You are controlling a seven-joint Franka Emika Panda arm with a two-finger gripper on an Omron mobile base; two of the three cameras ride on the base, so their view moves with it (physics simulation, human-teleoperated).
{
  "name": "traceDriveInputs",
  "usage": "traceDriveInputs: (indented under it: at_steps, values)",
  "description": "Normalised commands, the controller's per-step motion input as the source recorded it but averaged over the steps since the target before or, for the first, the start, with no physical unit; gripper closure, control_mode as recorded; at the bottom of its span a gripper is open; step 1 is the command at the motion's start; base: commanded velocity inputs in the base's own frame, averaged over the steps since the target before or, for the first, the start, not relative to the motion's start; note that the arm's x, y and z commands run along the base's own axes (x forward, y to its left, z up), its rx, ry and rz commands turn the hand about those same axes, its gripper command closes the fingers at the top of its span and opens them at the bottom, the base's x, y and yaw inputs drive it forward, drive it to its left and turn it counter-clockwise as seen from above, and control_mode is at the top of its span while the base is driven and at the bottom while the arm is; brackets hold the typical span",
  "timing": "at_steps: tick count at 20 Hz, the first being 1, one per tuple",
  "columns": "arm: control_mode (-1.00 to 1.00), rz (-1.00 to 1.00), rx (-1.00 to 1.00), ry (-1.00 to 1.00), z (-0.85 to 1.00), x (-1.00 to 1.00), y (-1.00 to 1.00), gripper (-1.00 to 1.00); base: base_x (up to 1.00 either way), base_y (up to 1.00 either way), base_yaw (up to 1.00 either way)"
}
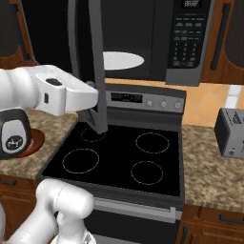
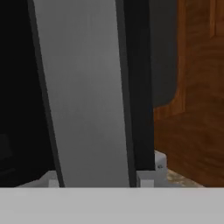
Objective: Open the microwave, place the bowl with waffle inside the microwave, then close the microwave door and turn it on.
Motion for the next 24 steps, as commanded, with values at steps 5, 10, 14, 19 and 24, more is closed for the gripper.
traceDriveInputs:
  at_steps: [5, 10, 14, 19, 24]
  values:
    - [-1.00, -0.08, -0.15, -0.05, -0.07, -1.00, 0.62, 1.00, 0.00, 0.00, 0.00]
    - [-1.00, -0.05, -0.07, -0.01, -0.03, -0.25, 0.46, -1.00, 0.00, 0.00, 0.00]
    - [-1.00, 0.00, 0.00, -0.02, -0.28, 0.32, 0.21, -1.00, 0.00, 0.00, 0.00]
    - [-1.00, 0.00, 0.00, -0.09, -0.05, -0.21, 0.02, -1.00, 0.00, 0.00, 0.00]
    - [-1.00, -0.06, 0.00, -0.14, 0.22, -0.40, 0.06, -1.00, 0.00, 0.00, 0.00]
